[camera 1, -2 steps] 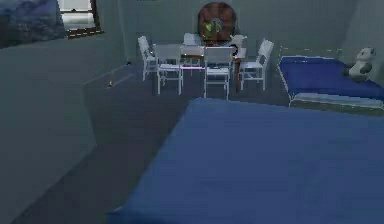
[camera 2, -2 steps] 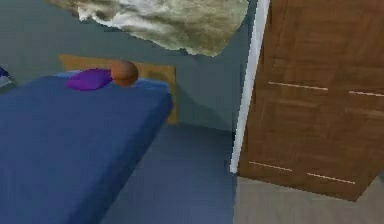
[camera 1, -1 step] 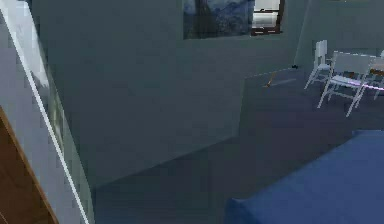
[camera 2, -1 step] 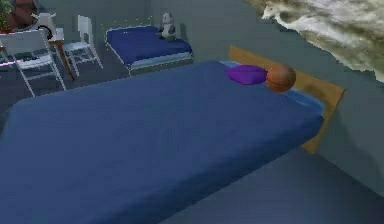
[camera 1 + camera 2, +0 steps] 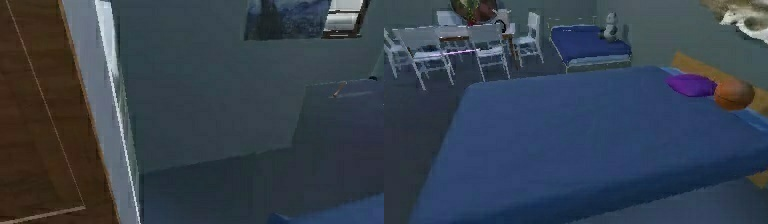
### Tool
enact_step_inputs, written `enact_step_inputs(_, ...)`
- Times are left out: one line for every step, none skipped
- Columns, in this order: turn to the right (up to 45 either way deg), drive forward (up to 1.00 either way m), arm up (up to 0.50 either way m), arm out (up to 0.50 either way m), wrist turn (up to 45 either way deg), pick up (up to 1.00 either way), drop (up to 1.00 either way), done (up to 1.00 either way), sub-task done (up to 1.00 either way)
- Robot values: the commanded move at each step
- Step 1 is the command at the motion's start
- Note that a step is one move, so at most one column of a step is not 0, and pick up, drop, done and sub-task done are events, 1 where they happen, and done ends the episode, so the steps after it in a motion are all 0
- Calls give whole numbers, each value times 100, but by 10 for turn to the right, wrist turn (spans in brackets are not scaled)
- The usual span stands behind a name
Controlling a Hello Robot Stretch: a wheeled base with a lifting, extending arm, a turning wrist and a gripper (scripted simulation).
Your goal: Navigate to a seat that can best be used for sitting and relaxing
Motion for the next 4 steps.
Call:
enact_step_inputs(0, 85, 0, 0, 0, 0, 0, 0, 0)
enact_step_inputs(450, 0, 0, 0, 0, 0, 0, 0, 0)
enact_step_inputs(0, 30, 0, 0, 0, 0, 0, 0, 0)
enact_step_inputs(300, 0, 0, 0, 0, 0, 0, 0, 0)
